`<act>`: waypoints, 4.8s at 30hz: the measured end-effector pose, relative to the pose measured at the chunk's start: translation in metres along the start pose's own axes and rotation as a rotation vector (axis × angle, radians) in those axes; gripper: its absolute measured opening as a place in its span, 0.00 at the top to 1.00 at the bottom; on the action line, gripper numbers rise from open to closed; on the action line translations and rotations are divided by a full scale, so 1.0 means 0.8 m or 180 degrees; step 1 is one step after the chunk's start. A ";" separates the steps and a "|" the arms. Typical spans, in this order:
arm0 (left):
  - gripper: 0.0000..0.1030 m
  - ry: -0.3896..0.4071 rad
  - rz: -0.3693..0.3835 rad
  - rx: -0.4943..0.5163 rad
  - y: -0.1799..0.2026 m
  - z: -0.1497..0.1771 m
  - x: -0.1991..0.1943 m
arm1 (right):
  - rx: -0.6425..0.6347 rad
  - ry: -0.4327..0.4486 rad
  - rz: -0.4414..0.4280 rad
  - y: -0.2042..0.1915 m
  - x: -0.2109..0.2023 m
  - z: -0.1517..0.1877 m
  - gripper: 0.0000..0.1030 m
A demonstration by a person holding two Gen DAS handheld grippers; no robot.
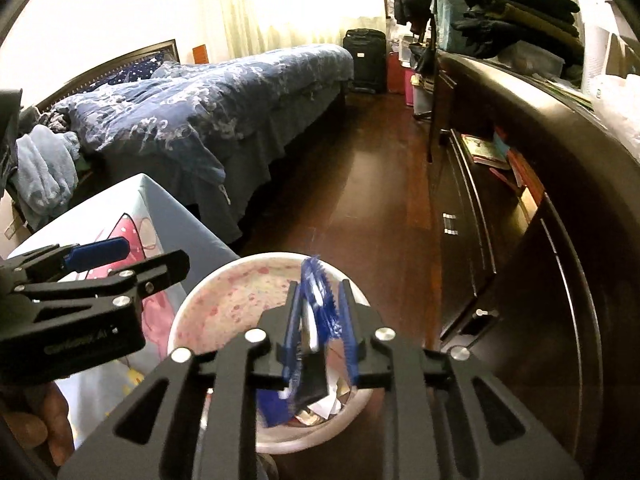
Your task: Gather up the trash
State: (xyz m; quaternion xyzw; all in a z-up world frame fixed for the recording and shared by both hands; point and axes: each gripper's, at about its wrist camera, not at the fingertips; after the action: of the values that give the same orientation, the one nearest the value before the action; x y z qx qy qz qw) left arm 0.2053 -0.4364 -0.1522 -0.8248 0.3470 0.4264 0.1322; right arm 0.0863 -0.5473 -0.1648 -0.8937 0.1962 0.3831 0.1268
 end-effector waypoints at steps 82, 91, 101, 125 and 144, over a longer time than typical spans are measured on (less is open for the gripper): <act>0.04 0.1637 -0.2197 -0.1426 -0.131 0.314 -0.528 | -0.1225 0.1207 -0.1109 -0.320 -0.422 0.149 0.03; 0.04 0.1616 -0.2225 -0.1444 -0.132 0.318 -0.531 | -0.1278 0.1171 -0.1109 -0.326 -0.423 0.151 0.03; 0.04 0.1602 -0.2234 -0.1484 -0.139 0.323 -0.533 | -0.1307 0.1122 -0.1101 -0.333 -0.419 0.154 0.03; 0.04 0.1607 -0.2239 -0.1482 -0.144 0.323 -0.531 | -0.1294 0.1064 -0.1075 -0.333 -0.410 0.155 0.03; 0.04 0.1611 -0.2230 -0.1494 -0.144 0.324 -0.530 | -0.1321 0.1040 -0.1076 -0.332 -0.407 0.159 0.03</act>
State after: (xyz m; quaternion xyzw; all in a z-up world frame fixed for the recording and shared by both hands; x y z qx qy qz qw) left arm -0.0422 -0.0247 0.0204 -0.9772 -0.0354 0.2093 -0.0102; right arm -0.0806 -0.1800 0.0091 -0.9702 -0.0197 0.2398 -0.0297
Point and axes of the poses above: each gripper's, at about its wrist camera, not at the fingertips, and x roughly the way its jaws point, y to its right, z to its underside, and after that the axes turned 4 degrees about -y, right-handed
